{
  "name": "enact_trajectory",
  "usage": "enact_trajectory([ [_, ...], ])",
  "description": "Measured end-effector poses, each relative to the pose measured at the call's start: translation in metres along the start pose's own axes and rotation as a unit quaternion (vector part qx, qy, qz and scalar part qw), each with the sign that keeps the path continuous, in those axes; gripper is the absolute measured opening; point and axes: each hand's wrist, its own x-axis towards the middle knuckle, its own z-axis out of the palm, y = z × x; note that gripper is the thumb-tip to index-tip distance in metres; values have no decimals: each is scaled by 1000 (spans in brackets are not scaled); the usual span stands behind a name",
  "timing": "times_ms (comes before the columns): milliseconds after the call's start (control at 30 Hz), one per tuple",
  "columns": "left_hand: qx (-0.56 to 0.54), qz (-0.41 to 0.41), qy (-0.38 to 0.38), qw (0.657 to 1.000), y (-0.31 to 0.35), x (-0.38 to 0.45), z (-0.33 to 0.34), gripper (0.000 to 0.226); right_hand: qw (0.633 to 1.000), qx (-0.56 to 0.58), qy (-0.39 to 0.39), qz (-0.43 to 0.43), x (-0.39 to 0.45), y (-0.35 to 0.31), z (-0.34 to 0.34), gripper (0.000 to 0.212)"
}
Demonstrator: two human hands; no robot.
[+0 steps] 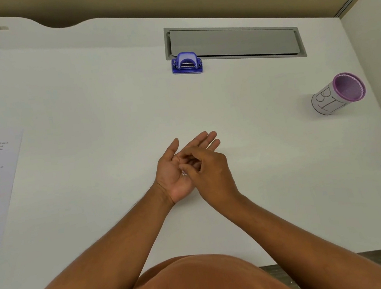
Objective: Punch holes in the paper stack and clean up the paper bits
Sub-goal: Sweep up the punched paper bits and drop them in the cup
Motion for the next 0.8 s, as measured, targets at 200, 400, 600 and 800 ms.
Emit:
enact_trajectory([
  [200, -18, 51, 18, 998, 21, -3, -4, 61, 986, 66, 138, -71, 16, 26, -28, 16],
  [400, -25, 101, 32, 994, 53, -12, -16, 61, 982, -143, 59, -108, 28, 80, -37, 25],
  [600, -33, 115, 32, 992, 59, -15, -19, 60, 927, -279, -116, -221, 27, 98, -14, 41],
  [800, -30, 110, 29, 993, 54, -17, -21, 61, 896, -318, -152, -272, 26, 112, -25, 47],
])
